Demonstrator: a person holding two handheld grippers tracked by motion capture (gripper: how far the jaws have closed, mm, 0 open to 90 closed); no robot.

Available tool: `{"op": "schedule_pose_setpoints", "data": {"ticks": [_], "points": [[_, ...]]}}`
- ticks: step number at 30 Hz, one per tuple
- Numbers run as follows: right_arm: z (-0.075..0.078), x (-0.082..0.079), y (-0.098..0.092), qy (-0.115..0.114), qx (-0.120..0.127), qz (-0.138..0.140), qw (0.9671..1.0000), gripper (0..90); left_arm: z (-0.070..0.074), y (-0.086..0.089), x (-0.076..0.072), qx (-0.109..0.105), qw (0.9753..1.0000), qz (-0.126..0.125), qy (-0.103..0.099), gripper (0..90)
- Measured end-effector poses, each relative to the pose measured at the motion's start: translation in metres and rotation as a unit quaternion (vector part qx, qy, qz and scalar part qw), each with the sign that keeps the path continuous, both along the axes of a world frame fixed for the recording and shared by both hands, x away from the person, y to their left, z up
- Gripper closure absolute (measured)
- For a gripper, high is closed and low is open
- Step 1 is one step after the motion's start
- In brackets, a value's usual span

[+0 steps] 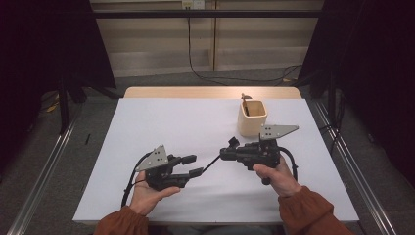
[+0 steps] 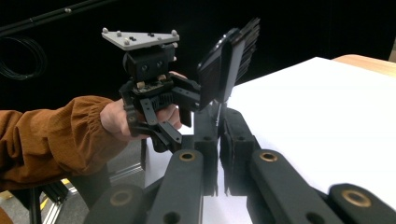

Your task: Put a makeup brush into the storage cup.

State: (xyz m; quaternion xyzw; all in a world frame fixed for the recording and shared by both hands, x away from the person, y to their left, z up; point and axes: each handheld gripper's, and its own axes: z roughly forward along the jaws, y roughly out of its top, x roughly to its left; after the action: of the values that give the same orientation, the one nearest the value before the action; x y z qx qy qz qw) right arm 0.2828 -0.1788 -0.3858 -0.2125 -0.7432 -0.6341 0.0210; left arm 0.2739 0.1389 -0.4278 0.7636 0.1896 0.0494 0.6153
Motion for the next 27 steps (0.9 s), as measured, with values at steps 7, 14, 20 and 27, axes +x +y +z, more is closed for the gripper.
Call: {"op": "schedule_pose_setpoints", "data": {"ticks": [7,14,20,27], "points": [[-0.001,0.002,-0.002,0.005,-0.009,-0.014,0.9998,85.7,0.001,0.001,0.002,0.008,0.9996,0.026,0.005,20.5],[0.001,0.003,-0.006,0.005,-0.014,-0.02,0.9997,85.7,0.005,0.01,0.003,0.005,0.9991,0.041,0.011,6.6],[0.001,0.003,-0.009,0.01,-0.016,-0.021,0.9996,85.7,0.008,0.013,0.001,0.0,0.9993,0.037,0.011,2.0],[0.003,0.003,-0.013,0.011,-0.016,-0.027,0.9994,85.7,0.009,0.018,-0.002,0.012,0.9982,0.059,0.003,1.9]]}}
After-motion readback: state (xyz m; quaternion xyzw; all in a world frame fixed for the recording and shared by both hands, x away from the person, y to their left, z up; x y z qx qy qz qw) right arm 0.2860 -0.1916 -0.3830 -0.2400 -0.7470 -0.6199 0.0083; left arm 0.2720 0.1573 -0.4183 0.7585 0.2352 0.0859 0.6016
